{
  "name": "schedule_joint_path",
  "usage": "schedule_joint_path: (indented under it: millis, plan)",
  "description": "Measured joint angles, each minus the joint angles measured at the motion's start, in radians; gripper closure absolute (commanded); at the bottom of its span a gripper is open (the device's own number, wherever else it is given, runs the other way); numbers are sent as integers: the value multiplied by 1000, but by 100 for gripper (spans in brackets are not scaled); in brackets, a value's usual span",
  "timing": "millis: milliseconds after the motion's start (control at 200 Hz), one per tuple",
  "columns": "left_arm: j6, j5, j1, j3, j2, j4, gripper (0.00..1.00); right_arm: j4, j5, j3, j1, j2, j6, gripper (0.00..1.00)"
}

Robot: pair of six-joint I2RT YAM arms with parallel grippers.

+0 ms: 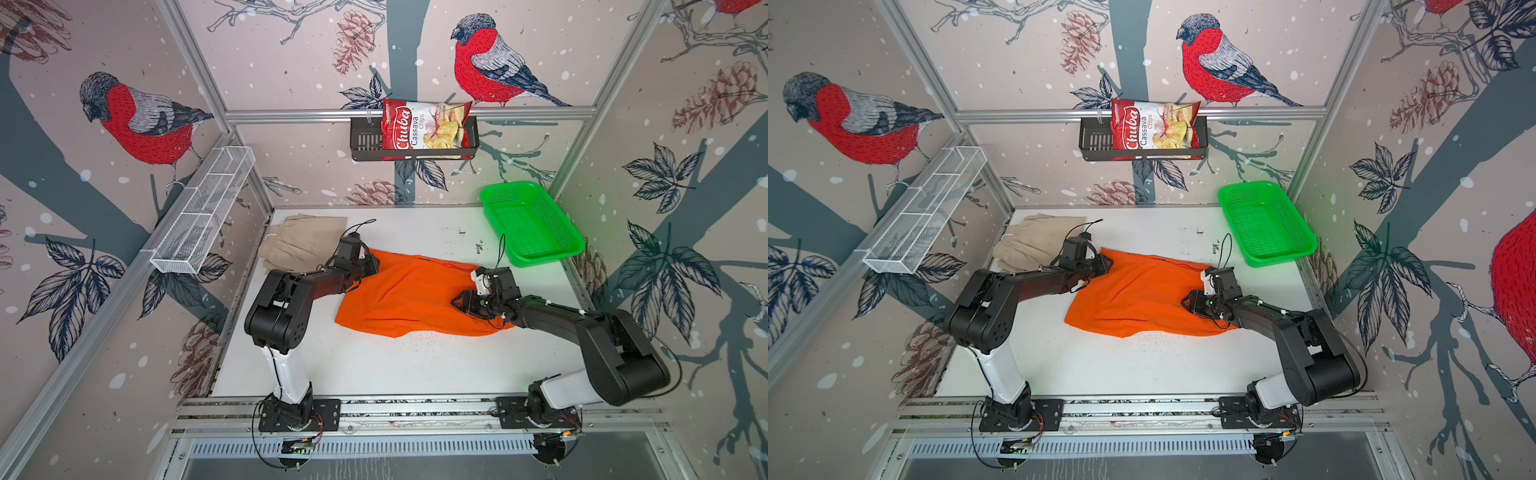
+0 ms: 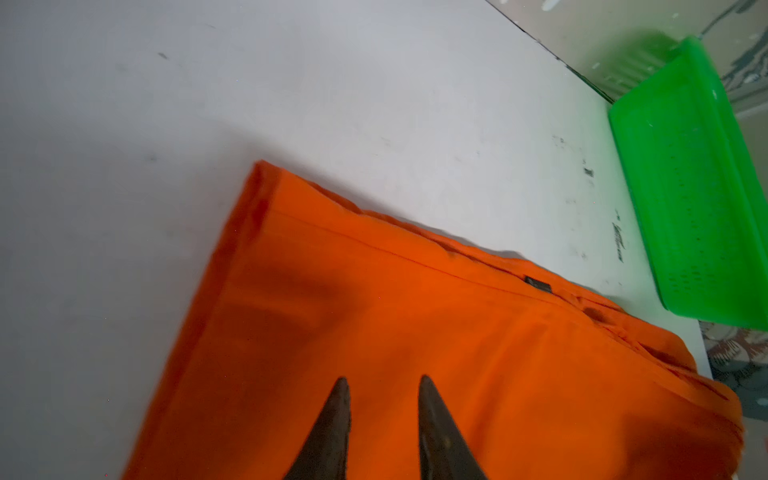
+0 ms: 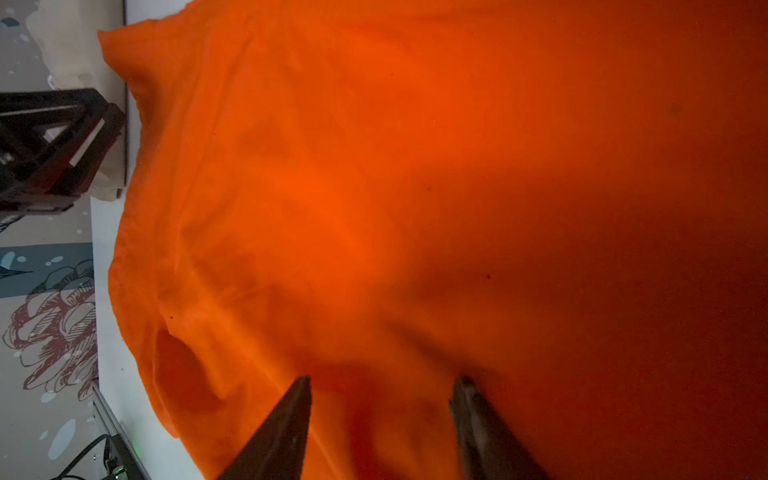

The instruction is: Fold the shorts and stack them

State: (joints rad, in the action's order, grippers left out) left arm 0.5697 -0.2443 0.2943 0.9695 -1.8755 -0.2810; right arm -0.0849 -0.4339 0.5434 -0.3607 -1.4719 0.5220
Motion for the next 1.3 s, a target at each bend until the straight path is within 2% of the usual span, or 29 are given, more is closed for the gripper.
schedule_joint_path:
  millis: [115, 410, 715, 926, 1096, 1156, 1301]
  plan:
    - [0, 5, -36, 13, -53, -3, 72, -81, -20, -32, -6, -16, 0, 43]
    - [-20, 7, -54, 28, -103, -79, 71, -273, 0, -163, -90, 17, 37, 43]
    - [-47, 106, -85, 84, -81, 38, 68, -170, 20, -127, -94, 55, 61, 42]
    - [-51, 85, -83, 131, -38, 84, 60, -60, 42, -50, -98, 67, 61, 41]
    - [-80, 88, -14, 133, 111, 121, 51, 10, 38, 85, -79, 149, 36, 40]
    - [-106, 91, 27, 129, 166, 129, 43, 31, 37, 126, -44, 167, 23, 40]
    - [-169, 117, 143, 82, 278, 137, 38, 71, 0, 166, 85, 217, -7, 40]
